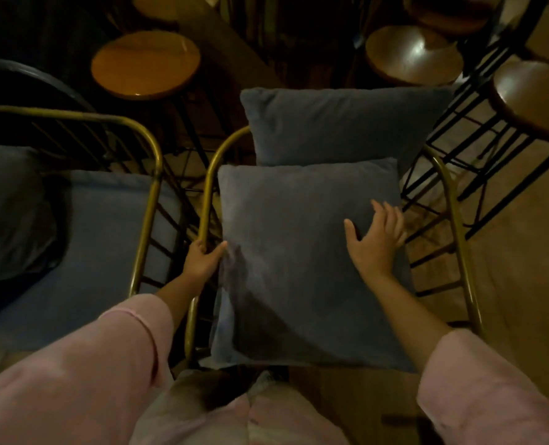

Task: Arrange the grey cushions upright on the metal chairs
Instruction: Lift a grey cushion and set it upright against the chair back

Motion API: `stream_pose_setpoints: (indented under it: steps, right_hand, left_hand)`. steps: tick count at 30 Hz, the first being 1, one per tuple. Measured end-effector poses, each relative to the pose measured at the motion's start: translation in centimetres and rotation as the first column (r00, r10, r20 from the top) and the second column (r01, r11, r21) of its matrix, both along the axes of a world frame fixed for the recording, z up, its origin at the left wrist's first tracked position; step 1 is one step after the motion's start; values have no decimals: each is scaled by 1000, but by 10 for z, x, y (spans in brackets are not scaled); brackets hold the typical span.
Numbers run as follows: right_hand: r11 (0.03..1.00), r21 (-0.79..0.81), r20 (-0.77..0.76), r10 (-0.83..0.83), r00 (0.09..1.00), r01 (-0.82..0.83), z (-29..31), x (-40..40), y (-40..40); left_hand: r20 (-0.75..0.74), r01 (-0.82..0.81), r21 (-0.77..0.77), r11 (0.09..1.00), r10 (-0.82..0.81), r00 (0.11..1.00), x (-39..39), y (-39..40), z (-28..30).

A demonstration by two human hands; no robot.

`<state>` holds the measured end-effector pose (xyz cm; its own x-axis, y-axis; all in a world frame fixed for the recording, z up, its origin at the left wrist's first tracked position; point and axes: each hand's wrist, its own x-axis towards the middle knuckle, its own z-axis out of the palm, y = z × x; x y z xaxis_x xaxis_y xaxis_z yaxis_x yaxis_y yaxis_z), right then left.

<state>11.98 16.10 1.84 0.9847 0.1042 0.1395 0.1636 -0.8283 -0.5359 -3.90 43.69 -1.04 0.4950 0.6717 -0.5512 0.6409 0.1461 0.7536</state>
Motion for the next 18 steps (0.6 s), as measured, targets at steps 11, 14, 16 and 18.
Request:
stream_pose_setpoints:
  steps: [11, 14, 16, 18]
  right_hand:
    - [872, 63, -145, 489, 860, -485, 64, -46, 274]
    - [832, 92, -219, 553, 804, -547, 65, -82, 358]
    - [824, 120, -277, 563, 779, -553, 60, -111, 417]
    - [828, 142, -334, 556, 761, -543, 52, -139, 475]
  left_hand:
    - [107, -253, 261, 932, 233, 967, -108, 227, 67]
    - [112, -312, 308, 899, 291, 950, -149, 303, 71]
    - [94, -325, 349, 879, 312, 945, -181, 358, 75]
    - [49, -293, 411, 863, 300, 953, -210, 415, 77]
